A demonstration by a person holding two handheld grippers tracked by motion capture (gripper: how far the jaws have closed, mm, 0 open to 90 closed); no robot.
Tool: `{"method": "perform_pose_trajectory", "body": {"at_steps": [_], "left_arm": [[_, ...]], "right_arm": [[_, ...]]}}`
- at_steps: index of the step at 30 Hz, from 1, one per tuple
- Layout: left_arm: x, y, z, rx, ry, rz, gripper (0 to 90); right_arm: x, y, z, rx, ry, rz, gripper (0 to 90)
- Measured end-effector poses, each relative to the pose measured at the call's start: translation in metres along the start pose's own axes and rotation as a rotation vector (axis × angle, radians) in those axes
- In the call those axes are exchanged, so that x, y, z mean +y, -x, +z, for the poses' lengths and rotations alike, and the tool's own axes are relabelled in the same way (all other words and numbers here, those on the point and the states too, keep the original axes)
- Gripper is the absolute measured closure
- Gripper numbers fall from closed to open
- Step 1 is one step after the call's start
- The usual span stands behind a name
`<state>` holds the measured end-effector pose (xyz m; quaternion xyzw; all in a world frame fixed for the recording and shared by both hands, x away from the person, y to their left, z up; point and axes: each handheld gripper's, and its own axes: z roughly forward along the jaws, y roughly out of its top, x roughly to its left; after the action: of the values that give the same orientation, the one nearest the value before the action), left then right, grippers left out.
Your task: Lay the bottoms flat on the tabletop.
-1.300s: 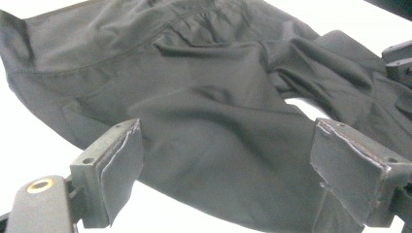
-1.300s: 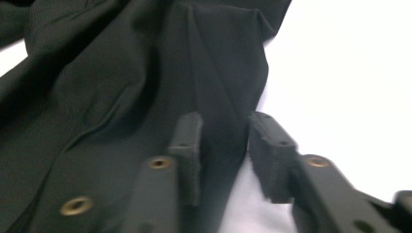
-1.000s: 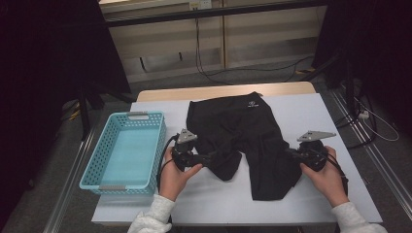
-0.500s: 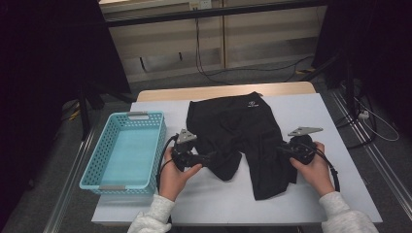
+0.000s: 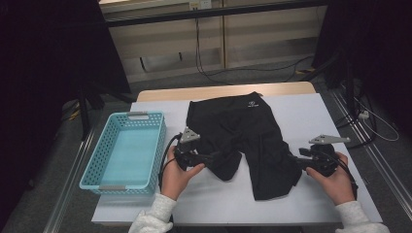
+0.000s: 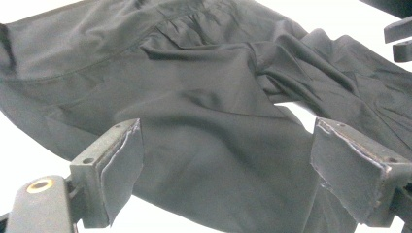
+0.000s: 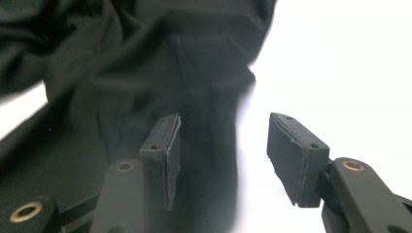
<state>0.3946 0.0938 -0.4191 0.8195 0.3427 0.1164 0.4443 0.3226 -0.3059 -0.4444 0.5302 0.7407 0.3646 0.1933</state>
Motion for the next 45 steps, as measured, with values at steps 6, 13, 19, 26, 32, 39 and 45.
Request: {"method": "perform_pose_trajectory", "body": {"at_steps": [6, 13, 19, 26, 32, 39, 45], "left_arm": [[0.001, 0.003, -0.001, 0.006, 0.003, 0.007, 12.7], [0.003, 0.003, 0.001, 0.002, 0.004, 0.008, 12.7], [0.002, 0.0, -0.001, 0.012, 0.008, 0.004, 12.7], [0.001, -0.001, -0.003, 0.018, 0.017, -0.002, 12.8], [0.0, -0.002, -0.002, 0.02, 0.015, -0.004, 12.8], [0.001, -0.002, -0.004, 0.021, 0.015, 0.008, 12.9], [0.004, 0.0, -0.004, 0.012, 0.025, 0.009, 12.9]], "right_arm": [[-0.017, 0.001, -0.019, -0.006, -0.016, -0.003, 46.9], [-0.032, -0.002, -0.023, 0.016, -0.063, 0.002, 52.5], [-0.025, -0.01, -0.007, 0.0, -0.067, -0.034, 64.1], [-0.014, -0.022, 0.009, 0.051, -0.065, -0.068, 86.6], [-0.015, -0.019, 0.003, 0.081, -0.082, -0.054, 88.6], [-0.02, -0.015, -0.02, 0.083, -0.068, -0.029, 88.8], [-0.028, -0.014, -0.041, 0.098, -0.046, -0.011, 88.8]]}}
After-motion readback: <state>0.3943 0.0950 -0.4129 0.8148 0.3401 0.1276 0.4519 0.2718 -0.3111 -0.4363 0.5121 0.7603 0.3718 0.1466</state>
